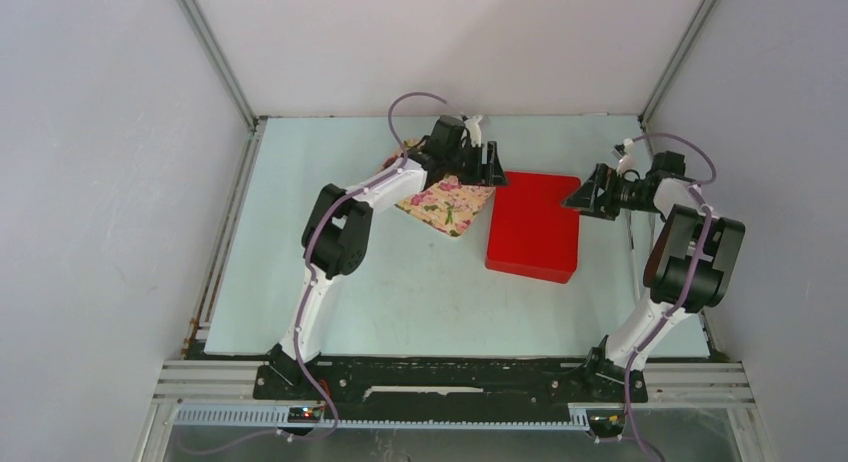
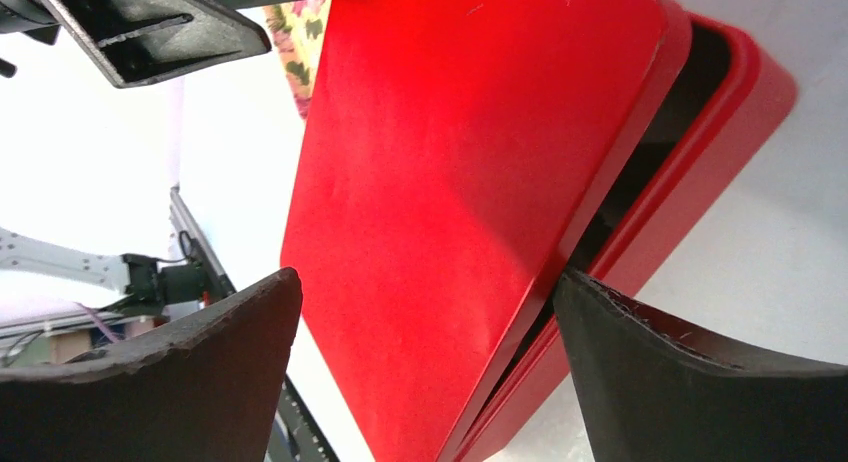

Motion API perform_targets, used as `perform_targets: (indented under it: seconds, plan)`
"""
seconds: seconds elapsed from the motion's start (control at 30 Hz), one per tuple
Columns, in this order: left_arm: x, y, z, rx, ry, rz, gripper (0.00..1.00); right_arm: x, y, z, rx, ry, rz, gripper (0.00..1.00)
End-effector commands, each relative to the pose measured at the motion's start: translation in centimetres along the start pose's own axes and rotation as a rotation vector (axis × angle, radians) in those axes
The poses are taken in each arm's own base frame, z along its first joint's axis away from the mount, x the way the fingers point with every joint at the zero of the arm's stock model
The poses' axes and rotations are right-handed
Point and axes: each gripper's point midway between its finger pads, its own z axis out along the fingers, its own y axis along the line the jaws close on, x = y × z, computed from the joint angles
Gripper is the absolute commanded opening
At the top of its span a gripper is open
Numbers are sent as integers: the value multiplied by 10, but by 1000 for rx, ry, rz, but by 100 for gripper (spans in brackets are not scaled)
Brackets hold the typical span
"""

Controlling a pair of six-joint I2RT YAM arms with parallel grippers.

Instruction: Pack the chocolate

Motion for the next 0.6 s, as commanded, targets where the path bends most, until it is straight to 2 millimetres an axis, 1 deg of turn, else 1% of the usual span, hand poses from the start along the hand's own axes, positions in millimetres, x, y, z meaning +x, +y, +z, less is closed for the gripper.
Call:
perform_targets:
  seconds: [0.0,0.2,0.27,0.3,0.33,0.43,0.57]
  plan:
    - [-20,2,-4,-52,-42,112,73,-7,-37,-12,204,-9,-60,100]
    - [-17,-1,-10,-50,-36,115,73,-12,-35,-23,209,-39,-54,100]
    - [-13,-4,-17,-45,-37,119,73,-15,-30,-27,201,-53,-57,100]
    - [-14,-8,-22,-35,-45,124,73,-17,-28,-28,194,-60,-58,100]
    - [-9,-8,-26,-30,-42,124,73,-17,-26,-29,189,-64,-60,99]
    - [0,-20,-37,21,-39,122,73,-19,-23,-31,182,-71,-61,100]
    - [18,-41,-47,152,-8,105,72,-22,-11,-32,106,-93,-39,100]
